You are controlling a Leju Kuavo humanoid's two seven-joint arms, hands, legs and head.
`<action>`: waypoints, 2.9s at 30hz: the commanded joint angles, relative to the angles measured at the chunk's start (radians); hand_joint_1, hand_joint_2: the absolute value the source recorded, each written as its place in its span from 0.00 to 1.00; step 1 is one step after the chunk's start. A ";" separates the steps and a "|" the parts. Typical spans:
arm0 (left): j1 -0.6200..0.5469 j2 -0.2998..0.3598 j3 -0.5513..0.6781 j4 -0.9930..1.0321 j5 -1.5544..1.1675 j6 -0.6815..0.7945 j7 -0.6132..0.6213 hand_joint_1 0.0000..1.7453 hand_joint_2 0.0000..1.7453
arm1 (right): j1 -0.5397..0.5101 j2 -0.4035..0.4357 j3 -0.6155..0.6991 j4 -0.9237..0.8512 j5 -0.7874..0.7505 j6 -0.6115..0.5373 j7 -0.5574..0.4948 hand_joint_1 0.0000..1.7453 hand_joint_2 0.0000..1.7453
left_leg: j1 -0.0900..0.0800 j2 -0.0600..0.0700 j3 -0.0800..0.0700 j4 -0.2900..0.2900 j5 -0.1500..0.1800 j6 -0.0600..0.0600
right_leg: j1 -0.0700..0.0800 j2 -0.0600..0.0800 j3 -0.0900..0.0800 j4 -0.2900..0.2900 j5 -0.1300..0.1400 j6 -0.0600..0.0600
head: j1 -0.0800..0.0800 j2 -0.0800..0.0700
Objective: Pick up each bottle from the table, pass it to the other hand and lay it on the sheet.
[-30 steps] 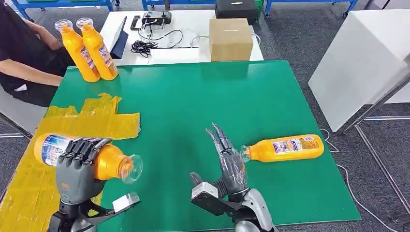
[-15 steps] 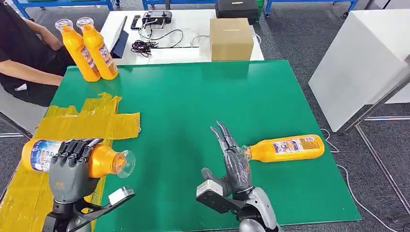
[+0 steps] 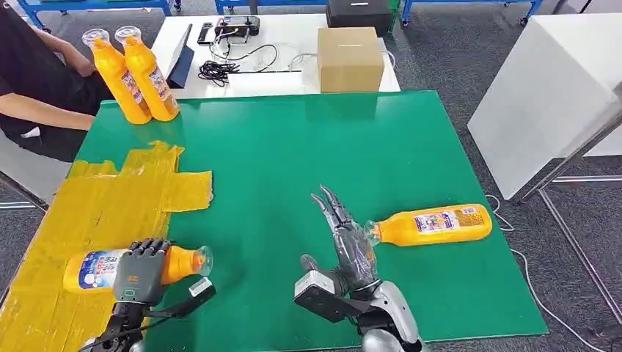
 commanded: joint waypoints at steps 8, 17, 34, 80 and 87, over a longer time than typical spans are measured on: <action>-0.076 0.053 -0.067 0.211 -0.009 -0.023 -0.002 0.00 1.00 | -0.032 0.005 -0.012 0.031 -0.008 0.019 0.007 0.00 0.00 | -0.002 -0.002 0.005 -0.001 0.001 -0.001 | -0.002 0.000 0.005 -0.001 0.001 0.000 | -0.001 0.000; -0.063 0.052 -0.085 0.166 -0.011 0.053 0.098 0.00 0.00 | 0.000 -0.012 -0.034 0.005 0.005 0.003 0.013 0.00 0.00 | -0.001 -0.003 0.009 -0.001 0.001 -0.001 | -0.001 -0.001 0.009 -0.001 0.001 0.000 | 0.000 0.000; 0.139 -0.254 0.139 -0.401 1.267 -0.202 -0.536 0.00 0.00 | 0.224 -0.157 -0.104 -0.148 0.194 -0.056 0.135 0.00 1.00 | -0.001 -0.005 0.001 0.000 0.000 -0.001 | -0.001 -0.004 0.003 -0.001 0.000 0.001 | 0.000 0.000; 0.295 -0.275 -0.056 -0.668 1.727 -0.443 -0.534 0.00 0.00 | 0.168 -0.337 -0.638 0.084 0.442 0.255 0.189 0.00 1.00 | -0.002 0.002 0.006 -0.001 -0.003 0.002 | -0.001 0.002 0.005 -0.005 0.001 0.001 | -0.001 0.000; 0.291 -0.275 -0.050 -0.672 1.734 -0.445 -0.536 0.00 0.00 | 0.125 -0.346 -0.606 0.126 0.445 0.259 0.195 0.00 1.00 | -0.003 -0.001 0.004 0.000 -0.002 0.003 | -0.002 0.000 0.003 -0.003 0.001 0.001 | -0.001 0.000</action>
